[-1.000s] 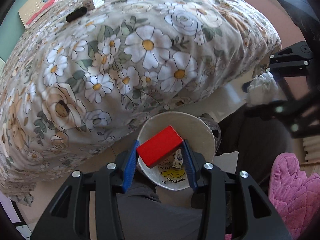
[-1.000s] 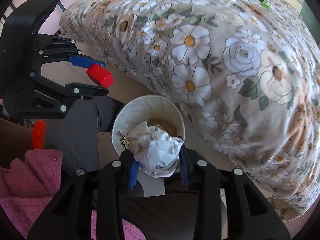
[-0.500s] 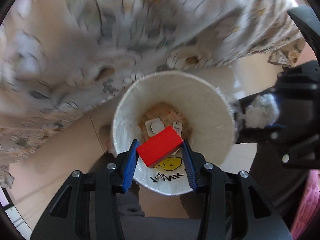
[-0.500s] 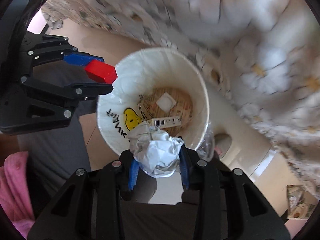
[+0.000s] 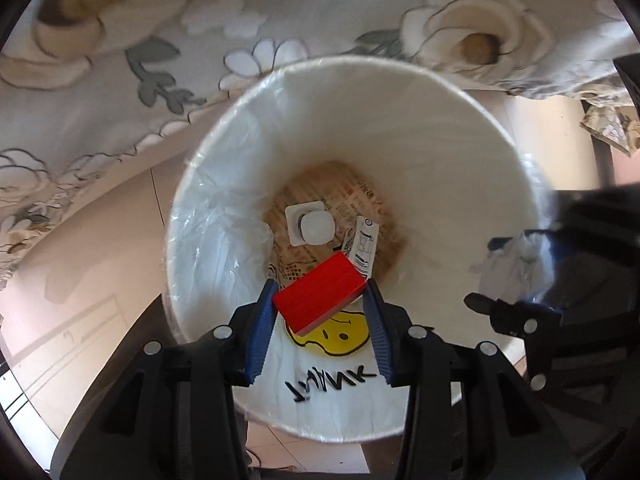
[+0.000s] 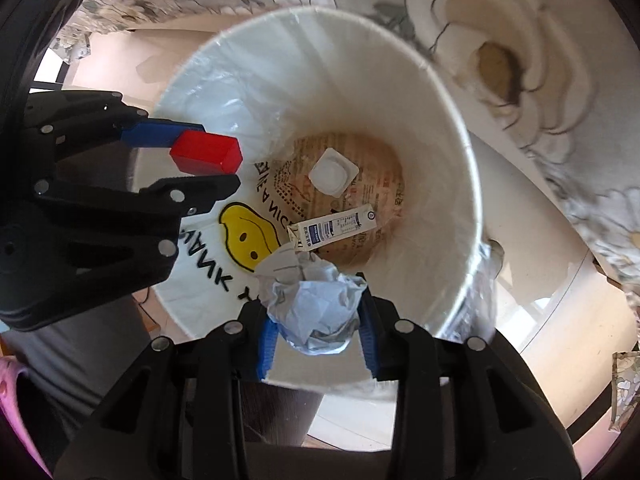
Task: Collect trash
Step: 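Open the right tool to drop the paper while the left tool releases the red block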
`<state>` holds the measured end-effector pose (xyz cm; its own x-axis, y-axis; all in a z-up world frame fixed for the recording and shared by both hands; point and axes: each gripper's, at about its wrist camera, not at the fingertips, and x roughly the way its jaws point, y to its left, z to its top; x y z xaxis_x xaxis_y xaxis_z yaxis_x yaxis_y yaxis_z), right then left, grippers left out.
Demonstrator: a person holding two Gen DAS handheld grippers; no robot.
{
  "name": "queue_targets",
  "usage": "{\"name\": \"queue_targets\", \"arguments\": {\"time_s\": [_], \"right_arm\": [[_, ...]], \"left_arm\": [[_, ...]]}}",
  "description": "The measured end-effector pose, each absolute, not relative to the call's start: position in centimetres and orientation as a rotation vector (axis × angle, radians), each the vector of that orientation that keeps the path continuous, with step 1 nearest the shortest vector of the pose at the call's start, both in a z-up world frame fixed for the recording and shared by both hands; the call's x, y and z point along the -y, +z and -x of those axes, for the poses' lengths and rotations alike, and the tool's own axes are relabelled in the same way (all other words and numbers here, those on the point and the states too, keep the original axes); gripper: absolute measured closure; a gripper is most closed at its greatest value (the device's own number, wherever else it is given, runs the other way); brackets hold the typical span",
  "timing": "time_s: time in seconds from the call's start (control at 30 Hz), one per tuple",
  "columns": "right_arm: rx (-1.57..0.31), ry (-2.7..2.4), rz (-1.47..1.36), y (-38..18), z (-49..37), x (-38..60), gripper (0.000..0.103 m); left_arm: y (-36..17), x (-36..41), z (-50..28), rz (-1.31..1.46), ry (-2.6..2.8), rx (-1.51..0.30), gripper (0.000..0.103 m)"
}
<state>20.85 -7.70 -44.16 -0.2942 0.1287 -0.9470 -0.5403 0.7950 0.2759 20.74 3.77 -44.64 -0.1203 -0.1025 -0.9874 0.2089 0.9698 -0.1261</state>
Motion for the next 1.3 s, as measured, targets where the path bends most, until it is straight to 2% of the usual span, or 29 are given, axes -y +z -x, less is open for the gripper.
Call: {"name": "queue_targets", "arguments": {"time_s": [0.77,0.83,0.93,1.1,1.3], "right_arm": [[-1.787,0.615,0.333,-49.1,-20.5,6.6,0.065],[-1.782,0.604,0.339,-49.2,-20.5,6.6,0.062],[-1.775,0.601,0.337,-49.2,-20.6,6.7,0.055],[-1.77,0.61,0.34,-48.8,-20.6,6.7,0.053],[-1.754,0.622,0.384,-47.9,-20.0,6.4,0.053]], "left_arm": [[-49.1,-3.1,-21.4,-0.07,-0.214,-1.77,0.057],[-49.6,-3.0,-21.7,-0.074,-0.207,-1.781,0.054],[-49.4,-3.1,-21.8,-0.051,-0.201,-1.784,0.043],[-49.1,-3.0,-21.5,-0.047,-0.193,-1.761,0.03],[-48.3,-3.1,-21.4,-0.056,-0.188,-1.753,0.03]]}}
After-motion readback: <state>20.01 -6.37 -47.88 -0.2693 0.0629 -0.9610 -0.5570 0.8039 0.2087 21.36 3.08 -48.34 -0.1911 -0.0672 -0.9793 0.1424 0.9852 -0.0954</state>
